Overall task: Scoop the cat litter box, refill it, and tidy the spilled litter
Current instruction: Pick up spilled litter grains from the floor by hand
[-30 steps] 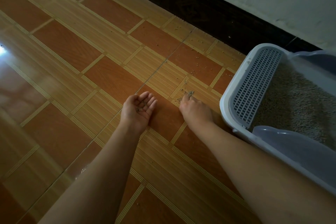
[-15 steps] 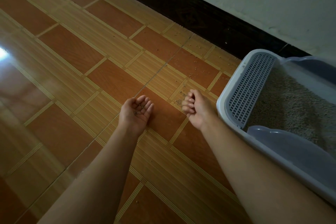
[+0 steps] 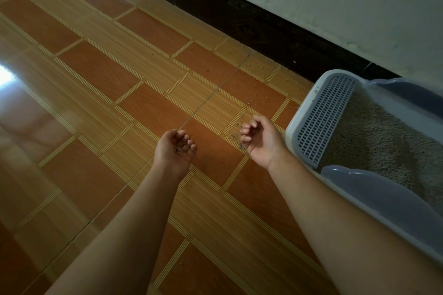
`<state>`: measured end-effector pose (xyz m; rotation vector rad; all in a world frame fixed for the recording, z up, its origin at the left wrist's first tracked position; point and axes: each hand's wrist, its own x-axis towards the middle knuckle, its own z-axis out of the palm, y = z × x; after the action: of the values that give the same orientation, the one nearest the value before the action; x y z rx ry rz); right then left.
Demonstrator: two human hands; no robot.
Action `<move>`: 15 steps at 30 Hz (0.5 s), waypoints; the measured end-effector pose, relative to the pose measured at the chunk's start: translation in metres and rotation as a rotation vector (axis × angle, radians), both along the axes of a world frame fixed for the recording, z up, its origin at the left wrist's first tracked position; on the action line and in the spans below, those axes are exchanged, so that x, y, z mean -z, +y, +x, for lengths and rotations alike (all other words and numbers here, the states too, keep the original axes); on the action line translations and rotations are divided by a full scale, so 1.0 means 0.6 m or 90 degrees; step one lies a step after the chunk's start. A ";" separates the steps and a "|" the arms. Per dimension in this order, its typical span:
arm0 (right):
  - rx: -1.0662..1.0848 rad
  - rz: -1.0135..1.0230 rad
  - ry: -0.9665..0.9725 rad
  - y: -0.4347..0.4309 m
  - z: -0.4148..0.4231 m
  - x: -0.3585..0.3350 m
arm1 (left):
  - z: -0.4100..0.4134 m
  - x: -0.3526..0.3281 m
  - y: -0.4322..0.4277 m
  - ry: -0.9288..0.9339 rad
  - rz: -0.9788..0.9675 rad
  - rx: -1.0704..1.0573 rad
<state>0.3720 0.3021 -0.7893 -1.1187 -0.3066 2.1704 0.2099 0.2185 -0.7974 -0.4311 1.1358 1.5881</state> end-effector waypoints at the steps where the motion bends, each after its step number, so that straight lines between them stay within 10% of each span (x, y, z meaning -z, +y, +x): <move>1: -0.005 0.004 -0.049 -0.001 0.002 0.002 | 0.000 0.000 0.000 0.004 0.000 0.004; 8: -0.081 0.141 -0.387 -0.006 0.010 0.027 | -0.005 0.021 -0.002 0.049 -0.001 0.072; 15: -0.036 0.114 -0.396 0.004 0.009 0.036 | -0.007 0.026 -0.006 0.043 -0.036 0.089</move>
<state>0.3773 0.3046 -0.8108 -1.6697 -0.7941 1.7454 0.2054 0.2149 -0.8132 -0.3302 1.2378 1.4613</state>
